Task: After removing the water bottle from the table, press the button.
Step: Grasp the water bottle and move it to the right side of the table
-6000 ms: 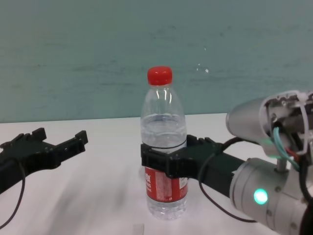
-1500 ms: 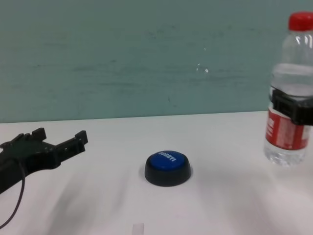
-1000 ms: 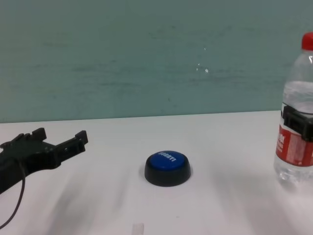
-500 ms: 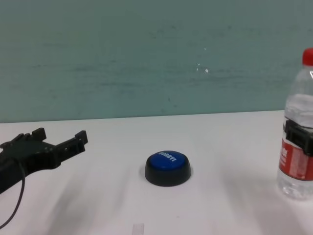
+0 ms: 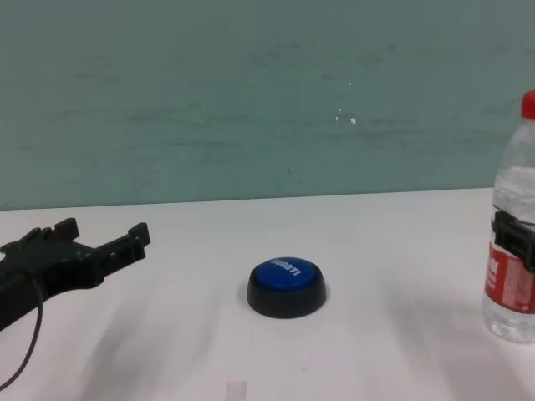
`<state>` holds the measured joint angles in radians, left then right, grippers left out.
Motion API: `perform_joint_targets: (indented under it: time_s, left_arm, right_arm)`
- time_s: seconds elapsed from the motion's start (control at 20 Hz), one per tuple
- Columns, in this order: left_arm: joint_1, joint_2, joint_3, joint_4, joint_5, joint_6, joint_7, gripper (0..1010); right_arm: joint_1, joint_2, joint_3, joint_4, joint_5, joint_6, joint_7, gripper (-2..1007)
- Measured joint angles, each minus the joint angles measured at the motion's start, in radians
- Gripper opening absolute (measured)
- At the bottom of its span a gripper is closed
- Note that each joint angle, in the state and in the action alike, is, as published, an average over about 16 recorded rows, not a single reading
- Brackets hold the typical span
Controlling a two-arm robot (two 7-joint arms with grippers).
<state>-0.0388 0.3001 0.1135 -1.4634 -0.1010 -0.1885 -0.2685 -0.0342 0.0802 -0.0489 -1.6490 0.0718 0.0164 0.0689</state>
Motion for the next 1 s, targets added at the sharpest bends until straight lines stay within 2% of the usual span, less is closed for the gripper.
perform_joint_targets:
  time_s: [0.45, 1.0]
  left_arm:
    - [0.000, 0.000, 0.000, 0.000, 0.000, 0.000, 0.000, 1003]
    - [0.000, 0.000, 0.000, 0.000, 0.000, 0.000, 0.000, 1003]
  right_arm:
    - [0.000, 0.000, 0.000, 0.000, -0.002, 0.000, -0.001, 718]
    - [0.000, 0.001, 0.000, -0.001, 0.001, 0.000, 0.001, 917]
